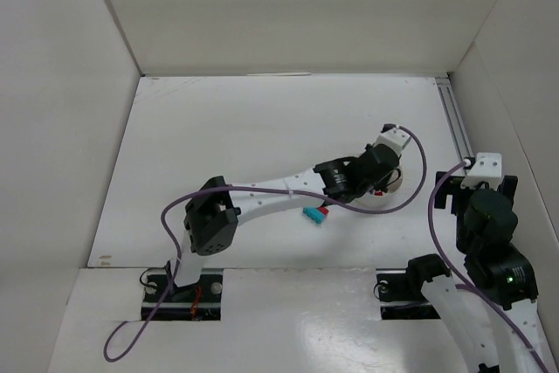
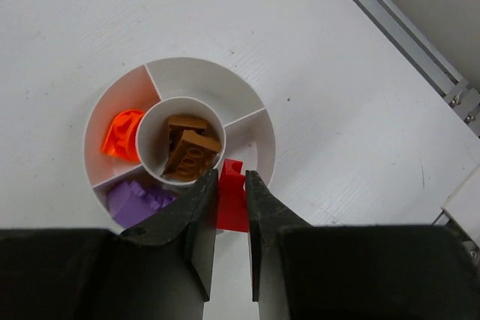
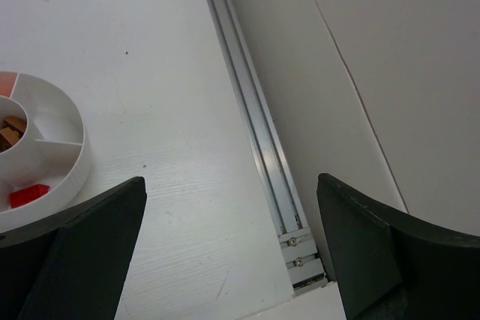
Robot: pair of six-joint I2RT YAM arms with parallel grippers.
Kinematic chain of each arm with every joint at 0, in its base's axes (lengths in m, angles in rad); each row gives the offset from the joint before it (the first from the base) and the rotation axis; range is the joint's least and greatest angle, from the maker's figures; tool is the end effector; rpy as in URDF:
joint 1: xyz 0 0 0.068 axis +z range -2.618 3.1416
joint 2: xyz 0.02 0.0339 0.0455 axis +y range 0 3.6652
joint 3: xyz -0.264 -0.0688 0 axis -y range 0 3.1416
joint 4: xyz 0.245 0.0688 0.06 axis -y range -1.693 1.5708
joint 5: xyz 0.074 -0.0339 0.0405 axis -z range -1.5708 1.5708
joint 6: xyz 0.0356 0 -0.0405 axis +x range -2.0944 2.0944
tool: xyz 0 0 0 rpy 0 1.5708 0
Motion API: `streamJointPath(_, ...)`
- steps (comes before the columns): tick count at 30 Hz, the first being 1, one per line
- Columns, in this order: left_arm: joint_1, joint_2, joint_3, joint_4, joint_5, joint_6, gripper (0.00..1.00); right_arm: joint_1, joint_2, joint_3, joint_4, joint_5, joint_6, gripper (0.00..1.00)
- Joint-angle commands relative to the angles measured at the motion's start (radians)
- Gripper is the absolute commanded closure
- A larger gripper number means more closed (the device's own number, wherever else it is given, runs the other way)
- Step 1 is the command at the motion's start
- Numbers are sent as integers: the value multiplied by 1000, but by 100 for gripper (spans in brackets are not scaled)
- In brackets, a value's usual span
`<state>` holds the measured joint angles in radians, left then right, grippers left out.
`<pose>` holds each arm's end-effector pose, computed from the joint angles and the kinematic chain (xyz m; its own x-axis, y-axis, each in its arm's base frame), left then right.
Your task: Sort the legos into containers by color
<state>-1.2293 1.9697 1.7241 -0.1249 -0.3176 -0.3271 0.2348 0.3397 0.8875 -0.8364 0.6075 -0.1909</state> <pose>0.1696 -0.4441 0.3164 -0.3711 0.1327 -0.9191 0.7164 0.6706 -0.1924 0.0514 -0.0086 0.3509 -0.3365 -0.2407 -0.9104 0.2825 0.8965 -0.3414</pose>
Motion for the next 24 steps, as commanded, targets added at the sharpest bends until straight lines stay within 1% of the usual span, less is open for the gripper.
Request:
streamJointPath(1,-19,40,92,68,14,66,99,-3,-8,25,3,34,-2,0)
streamJointPath(3,-29,95,159,38,5,66,99,-3,-8,25,3,34,-13,0)
streamJointPath(6,-29,145,206,27,-6,66,99,-3,-8,16,3,34,-13,0)
streamJointPath(10,-29,170,215,56,-15,100,98,-3,-8,16,3,25,-22,0)
streamJointPath(15,-29,202,226,65,-54,100,96,-3,-8,16,3,15,-31,0)
streamJointPath(17,-29,202,226,65,-78,111,94,-3,1,16,3,15,-31,0)
streamJointPath(20,-29,213,235,65,-87,111,92,-3,1,16,3,15,-31,0)
streamJointPath(21,-29,213,235,65,-100,111,88,-3,1,16,3,15,-31,0)
streamJointPath(24,-29,213,235,65,-100,111,84,-3,1,16,3,15,-31,0)
